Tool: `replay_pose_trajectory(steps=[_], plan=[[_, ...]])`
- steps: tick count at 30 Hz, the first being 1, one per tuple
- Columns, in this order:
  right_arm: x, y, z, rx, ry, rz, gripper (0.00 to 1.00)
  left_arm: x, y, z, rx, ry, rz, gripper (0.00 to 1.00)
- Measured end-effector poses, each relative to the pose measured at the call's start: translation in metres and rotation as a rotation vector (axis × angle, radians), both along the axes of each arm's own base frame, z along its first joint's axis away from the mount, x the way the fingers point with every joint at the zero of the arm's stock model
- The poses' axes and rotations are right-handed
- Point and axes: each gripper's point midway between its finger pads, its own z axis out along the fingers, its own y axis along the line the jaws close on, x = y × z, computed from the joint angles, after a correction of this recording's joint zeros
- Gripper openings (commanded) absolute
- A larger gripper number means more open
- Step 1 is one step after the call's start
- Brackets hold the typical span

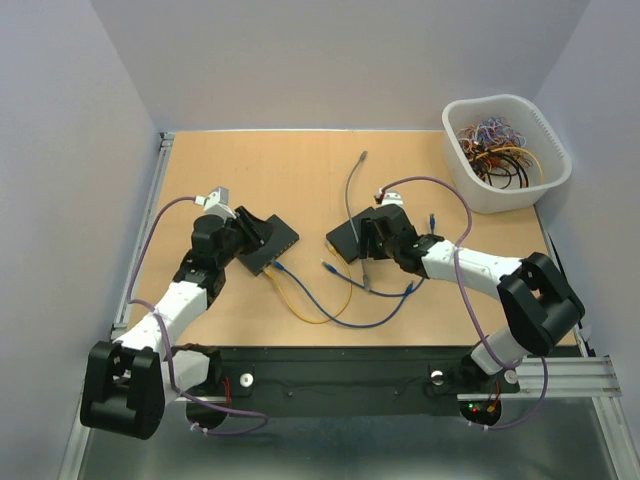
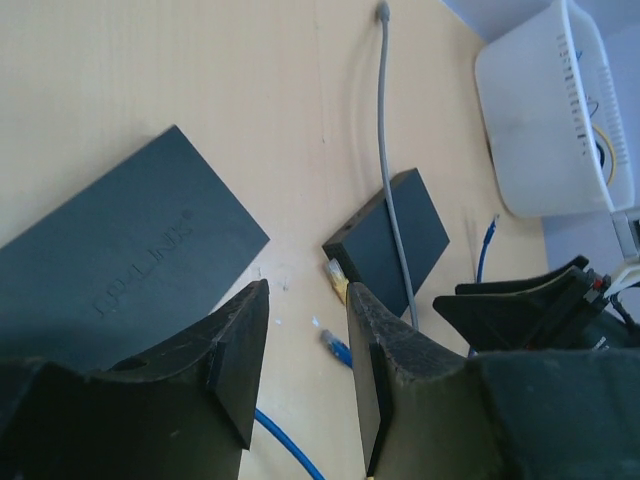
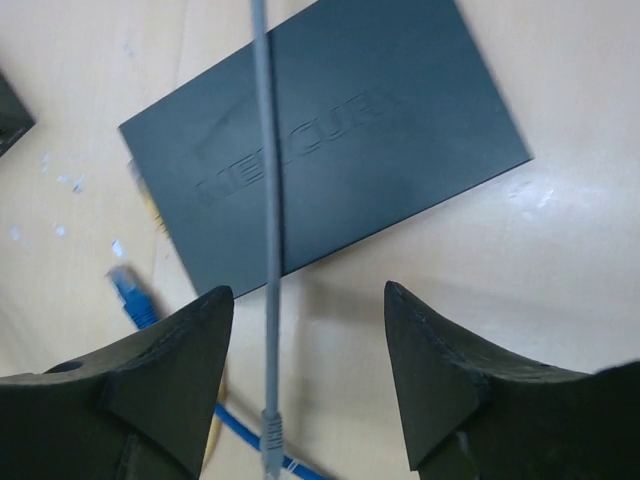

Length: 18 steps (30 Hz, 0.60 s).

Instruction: Insert the plug into the switch port

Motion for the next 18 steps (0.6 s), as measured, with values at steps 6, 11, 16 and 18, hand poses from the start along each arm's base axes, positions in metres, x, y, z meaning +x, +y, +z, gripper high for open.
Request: replay_pose_trajectory(steps=[6, 11, 16, 18], plan=[[-0.012, 0.013, -0.004, 0.048, 0.051, 0.053, 0.61, -0.008, -0.027, -0.014, 0.012, 0.043, -0.063, 0.48], [-0.025, 0.016, -0.016, 0.072, 0.104, 0.074, 0.53, -0.008, -0.032, -0.021, 0.015, 0.064, -0.068, 0.48], [-0.035, 0.018, -0.029, 0.085, 0.158, 0.091, 0.43, -0.008, -0.033, -0.021, 0.014, 0.067, -0.066, 0.48], [-0.038, 0.02, -0.033, 0.092, 0.176, 0.098, 0.37, -0.008, -0.033, -0.021, 0.012, 0.066, -0.064, 0.48]])
